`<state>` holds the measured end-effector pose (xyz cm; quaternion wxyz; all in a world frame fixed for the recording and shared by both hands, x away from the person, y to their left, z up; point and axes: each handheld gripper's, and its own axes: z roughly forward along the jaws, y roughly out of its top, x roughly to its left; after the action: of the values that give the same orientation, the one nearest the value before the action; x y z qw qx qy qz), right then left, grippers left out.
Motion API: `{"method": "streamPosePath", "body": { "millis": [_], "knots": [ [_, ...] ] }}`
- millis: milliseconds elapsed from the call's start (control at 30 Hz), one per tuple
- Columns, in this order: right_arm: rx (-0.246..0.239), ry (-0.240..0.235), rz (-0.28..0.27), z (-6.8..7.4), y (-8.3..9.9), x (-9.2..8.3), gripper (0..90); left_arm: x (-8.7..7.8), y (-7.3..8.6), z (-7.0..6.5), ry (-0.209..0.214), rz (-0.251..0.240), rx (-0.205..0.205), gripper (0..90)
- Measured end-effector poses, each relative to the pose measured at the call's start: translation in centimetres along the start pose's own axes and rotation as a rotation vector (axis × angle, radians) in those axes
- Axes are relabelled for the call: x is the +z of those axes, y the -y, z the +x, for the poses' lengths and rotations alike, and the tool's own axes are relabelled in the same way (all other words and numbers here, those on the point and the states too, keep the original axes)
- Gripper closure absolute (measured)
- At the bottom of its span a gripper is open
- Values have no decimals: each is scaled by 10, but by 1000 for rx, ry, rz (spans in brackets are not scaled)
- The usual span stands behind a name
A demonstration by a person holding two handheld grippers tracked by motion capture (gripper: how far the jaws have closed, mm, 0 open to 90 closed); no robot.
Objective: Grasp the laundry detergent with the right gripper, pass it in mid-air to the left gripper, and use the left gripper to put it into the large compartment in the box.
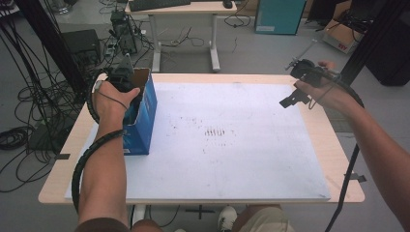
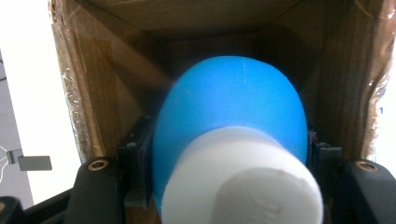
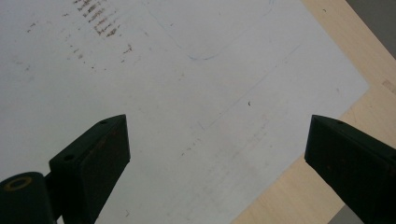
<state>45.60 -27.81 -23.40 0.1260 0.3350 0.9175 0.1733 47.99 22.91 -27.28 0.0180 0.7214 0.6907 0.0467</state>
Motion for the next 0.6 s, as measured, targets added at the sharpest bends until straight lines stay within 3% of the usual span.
{"method": "streamPosePath", "body": {
  "millis": [600],
  "knots": [
    [2,3,2,-1,1,0,68,0,0,0,-2,0,3,362]
  ]
}}
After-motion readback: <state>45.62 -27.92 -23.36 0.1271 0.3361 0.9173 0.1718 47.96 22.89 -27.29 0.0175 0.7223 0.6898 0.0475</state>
